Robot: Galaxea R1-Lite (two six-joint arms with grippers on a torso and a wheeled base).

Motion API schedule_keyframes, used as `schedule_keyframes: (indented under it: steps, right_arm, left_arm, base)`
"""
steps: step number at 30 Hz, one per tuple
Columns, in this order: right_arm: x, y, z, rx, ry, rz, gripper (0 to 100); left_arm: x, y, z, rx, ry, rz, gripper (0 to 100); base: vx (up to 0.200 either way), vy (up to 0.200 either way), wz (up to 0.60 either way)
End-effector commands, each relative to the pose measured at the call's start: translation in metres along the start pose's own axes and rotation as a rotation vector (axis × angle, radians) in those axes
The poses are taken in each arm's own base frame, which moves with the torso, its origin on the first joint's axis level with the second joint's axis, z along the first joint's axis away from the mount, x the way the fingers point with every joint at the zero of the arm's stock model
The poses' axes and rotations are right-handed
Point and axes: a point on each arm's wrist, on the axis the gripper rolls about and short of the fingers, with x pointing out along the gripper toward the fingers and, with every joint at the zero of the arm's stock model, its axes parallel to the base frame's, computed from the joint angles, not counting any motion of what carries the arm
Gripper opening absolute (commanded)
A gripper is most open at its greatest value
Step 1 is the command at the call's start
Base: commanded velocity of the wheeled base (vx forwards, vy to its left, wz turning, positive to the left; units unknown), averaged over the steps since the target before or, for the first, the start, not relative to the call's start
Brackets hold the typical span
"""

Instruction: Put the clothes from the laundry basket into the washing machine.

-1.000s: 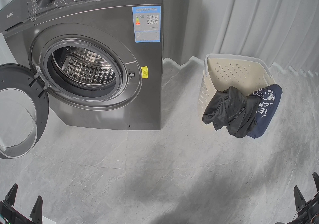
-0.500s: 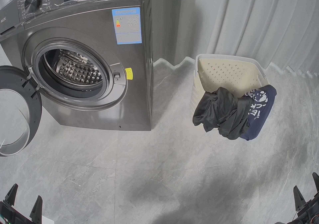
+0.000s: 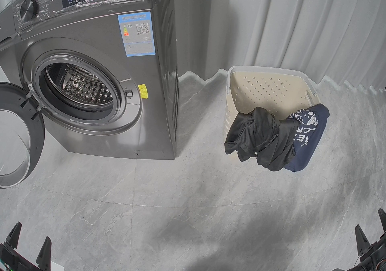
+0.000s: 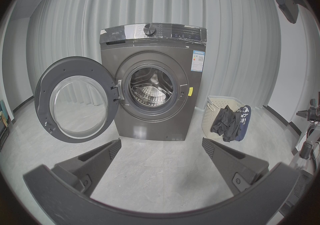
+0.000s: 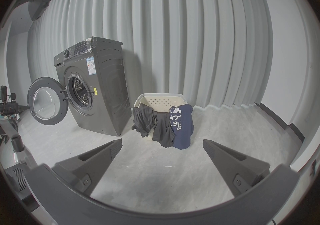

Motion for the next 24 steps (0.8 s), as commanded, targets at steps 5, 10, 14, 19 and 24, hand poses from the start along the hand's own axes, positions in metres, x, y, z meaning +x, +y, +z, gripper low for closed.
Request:
schedule_keyframes:
  steps: [5,10,14,19,24]
  right_arm:
    - [0.0001,0.0001,-0.0052,-0.001,0.002,0.001,100]
    - [0.0001,0.0001,-0.0052,0.001,0.002,0.001,100]
    - [0.0001,0.0001,-0.0052,-0.001,0.002,0.001,100]
    - [0.0001,0.0001,-0.0052,0.001,0.002,0.001,100]
    - [0.0001,0.0001,-0.0052,0.001,0.002,0.001,100]
  left_arm:
    - [0.0003,0.0002,-0.0042,-0.001,0.004,0.001,100]
    - [0.0003,0.0002,-0.0042,-0.001,0.004,0.001,100]
    - [0.0003,0.0002,-0.0042,0.001,0.004,0.001,100]
    - [0.0003,0.0002,-0.0042,0.001,0.004,0.001,100]
    - [0.0003,0.0002,-0.0042,0.001,0.004,0.001,100]
  base:
    - [0.0,-0.04,0.0]
    - [0.0,0.0,0.0]
    - [0.0,-0.2,0.0]
    - [0.0,-0.2,0.0]
    - [0.0,-0.12,0.0]
